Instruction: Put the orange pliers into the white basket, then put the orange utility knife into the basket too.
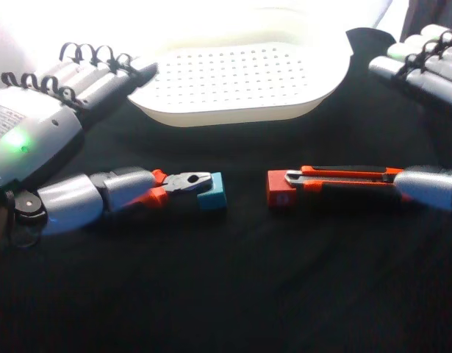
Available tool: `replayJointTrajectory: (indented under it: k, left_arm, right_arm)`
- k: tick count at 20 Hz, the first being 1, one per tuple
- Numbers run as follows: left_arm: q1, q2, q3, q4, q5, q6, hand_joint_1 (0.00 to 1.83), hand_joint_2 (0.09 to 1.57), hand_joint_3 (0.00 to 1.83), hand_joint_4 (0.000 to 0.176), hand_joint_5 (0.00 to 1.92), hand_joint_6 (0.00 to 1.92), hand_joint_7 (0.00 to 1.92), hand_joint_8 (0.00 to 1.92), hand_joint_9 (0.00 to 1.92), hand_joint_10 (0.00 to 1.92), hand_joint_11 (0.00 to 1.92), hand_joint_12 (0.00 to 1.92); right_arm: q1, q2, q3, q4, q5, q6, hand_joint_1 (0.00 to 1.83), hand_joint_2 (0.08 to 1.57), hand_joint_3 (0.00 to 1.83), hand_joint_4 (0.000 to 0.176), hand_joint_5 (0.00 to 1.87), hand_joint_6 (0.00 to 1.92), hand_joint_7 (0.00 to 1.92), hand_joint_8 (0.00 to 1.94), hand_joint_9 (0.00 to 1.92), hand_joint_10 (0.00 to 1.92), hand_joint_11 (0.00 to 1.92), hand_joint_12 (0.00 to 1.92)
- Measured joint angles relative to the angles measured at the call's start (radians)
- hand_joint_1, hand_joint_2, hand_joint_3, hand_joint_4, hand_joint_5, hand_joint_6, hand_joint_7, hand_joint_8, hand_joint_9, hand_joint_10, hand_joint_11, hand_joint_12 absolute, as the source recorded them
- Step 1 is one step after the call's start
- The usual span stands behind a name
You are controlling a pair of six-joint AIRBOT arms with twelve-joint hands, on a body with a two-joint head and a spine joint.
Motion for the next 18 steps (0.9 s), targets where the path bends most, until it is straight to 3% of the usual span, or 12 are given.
replayJointTrajectory:
  k: [1,2,3,4,8,9,12,14,15,16,17,18]
  left_arm:
    - [0.000,-0.007,0.000,-0.021,-0.006,0.000,0.52,1.26,0.00,0.049,0.02,0.00,0.02,0.00,0.11,0.05,0.00,0.73]
    - [0.000,-0.014,0.002,-0.027,-0.005,0.000,0.59,1.24,0.00,0.041,0.03,0.00,0.06,0.01,0.14,0.05,0.00,0.87]
    - [0.000,-0.025,0.002,-0.030,0.005,0.000,0.61,1.23,0.00,0.009,0.06,0.00,0.12,0.01,0.18,0.05,0.00,1.07]
    - [0.000,-0.036,0.010,-0.030,0.017,0.000,0.63,1.22,0.00,0.001,0.07,0.00,0.16,0.01,0.20,0.05,0.00,1.15]
    - [0.001,-0.095,0.052,-0.119,0.103,-0.015,0.70,1.23,0.00,0.000,0.10,0.01,0.20,0.01,0.19,0.03,0.00,1.05]
    - [0.001,-0.108,0.065,-0.138,0.127,-0.016,0.70,1.24,0.00,0.000,0.10,0.00,0.19,0.00,0.18,0.03,0.00,1.07]
    - [0.001,-0.148,0.084,-0.169,0.158,-0.017,0.70,1.22,0.00,0.000,0.19,0.01,0.25,0.01,0.27,0.05,0.00,1.35]
    - [0.001,-0.177,0.101,-0.175,0.200,-0.018,0.72,1.22,0.00,0.021,0.24,0.01,0.28,0.01,0.30,0.08,0.00,1.43]
    - [0.001,-0.190,0.113,-0.180,0.220,-0.010,0.77,1.22,0.00,0.001,0.31,0.03,0.35,0.03,0.33,0.11,0.00,1.51]
    - [0.000,-0.194,0.122,-0.187,0.227,-0.013,0.88,1.23,0.00,0.000,0.45,0.28,0.45,0.63,0.34,0.99,0.12,1.72]
    - [0.000,-0.196,0.128,-0.200,0.234,-0.010,0.88,1.33,0.00,0.000,0.53,1.35,0.38,1.19,0.29,1.49,0.24,1.83]
    - [0.000,-0.196,0.131,-0.211,0.231,-0.014,0.96,1.40,0.02,0.020,0.45,1.77,0.47,1.64,0.36,1.83,0.44,1.90]
  right_arm:
    - [0.000,0.000,0.000,0.014,0.006,0.000,0.24,1.28,0.01,0.025,0.00,0.00,0.00,0.00,0.00,0.00,0.00,0.00]
    - [0.000,0.000,0.000,0.019,0.012,0.000,0.24,1.29,0.01,0.018,0.00,0.00,0.00,0.00,0.00,0.00,0.00,0.00]
    - [0.000,0.000,0.000,0.018,0.014,0.000,0.23,1.28,0.01,0.010,0.00,0.00,0.00,0.00,0.00,0.00,0.00,0.00]
    - [0.000,0.000,0.000,0.017,0.015,0.000,0.21,1.28,0.01,0.010,0.00,0.00,0.00,0.00,0.00,0.00,0.00,0.00]
    - [0.000,-0.001,0.000,0.019,0.017,0.000,0.22,1.28,0.00,0.014,0.00,0.00,0.00,0.00,0.00,0.00,0.00,0.00]
    - [0.000,-0.003,0.000,0.025,0.017,0.000,0.25,1.28,0.00,0.006,0.00,0.00,0.00,0.00,0.00,0.00,0.00,0.00]
    - [0.000,-0.013,0.000,0.030,0.023,0.000,0.21,1.25,0.00,0.003,0.00,0.00,0.00,0.00,0.00,0.00,0.00,0.00]
    - [0.000,-0.018,0.000,0.033,0.027,0.000,0.18,1.26,0.00,0.012,0.00,0.00,0.00,0.00,0.00,0.00,0.00,0.00]
    - [0.000,-0.018,0.000,0.037,0.029,0.000,0.20,1.27,0.00,0.009,0.00,0.00,0.00,0.00,0.00,0.00,0.00,0.00]
    - [0.000,-0.018,0.000,0.039,0.033,0.000,0.23,1.26,0.00,0.004,0.00,0.00,0.00,0.00,0.00,0.00,0.00,0.00]
    - [0.000,-0.018,0.000,0.042,0.035,-0.001,0.22,1.27,0.00,0.000,0.00,0.00,0.00,0.00,0.00,0.00,0.00,0.00]
    - [0.000,-0.018,0.000,0.046,0.035,-0.001,0.26,1.27,0.00,0.000,0.00,0.00,0.00,0.00,0.00,0.00,0.00,0.00]
